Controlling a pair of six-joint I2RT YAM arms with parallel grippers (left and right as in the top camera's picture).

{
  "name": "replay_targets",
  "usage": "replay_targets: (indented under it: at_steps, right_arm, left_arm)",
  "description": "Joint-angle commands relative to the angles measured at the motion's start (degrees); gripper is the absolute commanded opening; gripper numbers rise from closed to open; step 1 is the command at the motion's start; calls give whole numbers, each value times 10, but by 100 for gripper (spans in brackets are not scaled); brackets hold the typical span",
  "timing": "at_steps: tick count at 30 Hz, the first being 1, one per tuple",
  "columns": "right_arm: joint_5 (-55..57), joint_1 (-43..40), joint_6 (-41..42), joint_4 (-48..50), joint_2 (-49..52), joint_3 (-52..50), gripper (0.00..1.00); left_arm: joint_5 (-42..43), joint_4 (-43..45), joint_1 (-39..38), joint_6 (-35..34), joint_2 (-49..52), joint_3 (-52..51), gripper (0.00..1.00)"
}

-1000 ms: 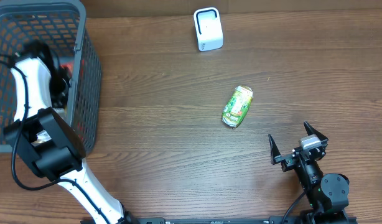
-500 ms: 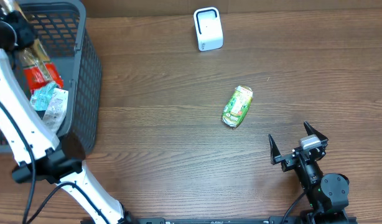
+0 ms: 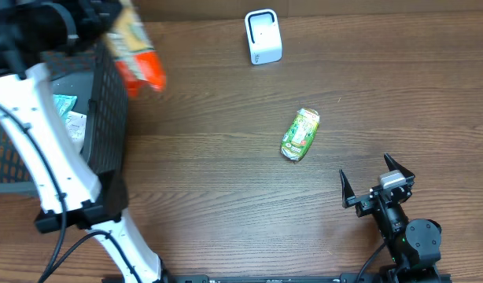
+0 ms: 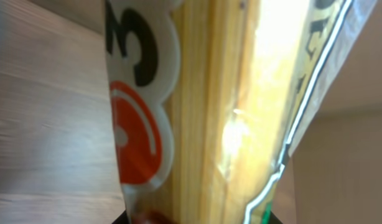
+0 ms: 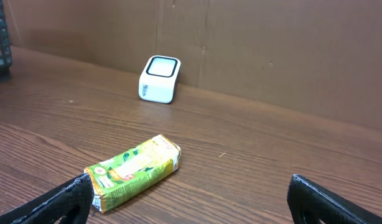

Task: Scan the item barcode
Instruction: 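Lift the San Remo spaghetti pack and lay it beside the carton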

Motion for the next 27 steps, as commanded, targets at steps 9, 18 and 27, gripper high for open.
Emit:
replay_targets:
  at_steps: [9,18,27]
  right_arm:
    - [5,3,0,3,-4,-6,100]
    - [5,3,0,3,-4,-6,100]
    - [5,3,0,3,-4,-6,100]
  left_arm:
    - [-250,-52,-294,32,12,-71,4]
    - [-341,-7,-395,13,94,-208,4]
    - [-239,43,-417,-59,233,-239,4]
